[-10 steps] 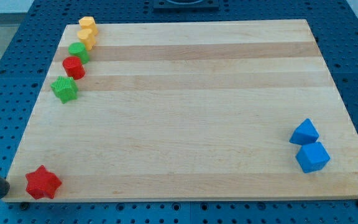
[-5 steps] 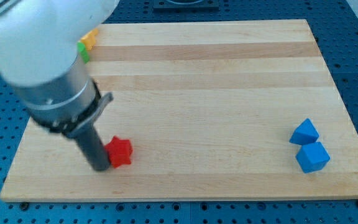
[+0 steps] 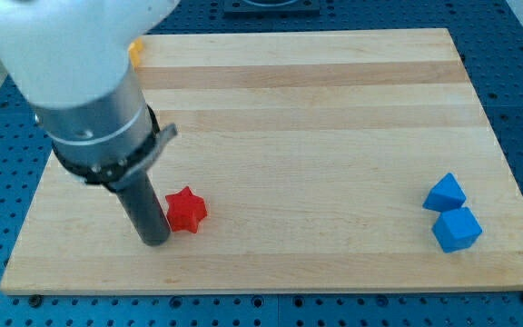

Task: Move the red star towards the center top

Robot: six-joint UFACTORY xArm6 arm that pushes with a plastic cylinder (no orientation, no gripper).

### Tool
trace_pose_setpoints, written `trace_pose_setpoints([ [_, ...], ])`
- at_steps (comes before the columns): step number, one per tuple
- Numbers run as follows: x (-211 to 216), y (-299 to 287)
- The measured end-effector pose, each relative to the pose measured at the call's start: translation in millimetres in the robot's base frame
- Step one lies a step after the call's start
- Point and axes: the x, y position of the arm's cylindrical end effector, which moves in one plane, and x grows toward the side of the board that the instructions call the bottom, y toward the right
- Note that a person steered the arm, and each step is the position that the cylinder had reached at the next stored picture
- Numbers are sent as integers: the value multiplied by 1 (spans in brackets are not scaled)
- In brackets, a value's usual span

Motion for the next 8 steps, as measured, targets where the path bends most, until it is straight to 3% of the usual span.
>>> trace_pose_setpoints([
  [1,-20,50],
  [4,-55,63],
  [6,45,69],
  [7,7,54],
  [8,-84,51],
])
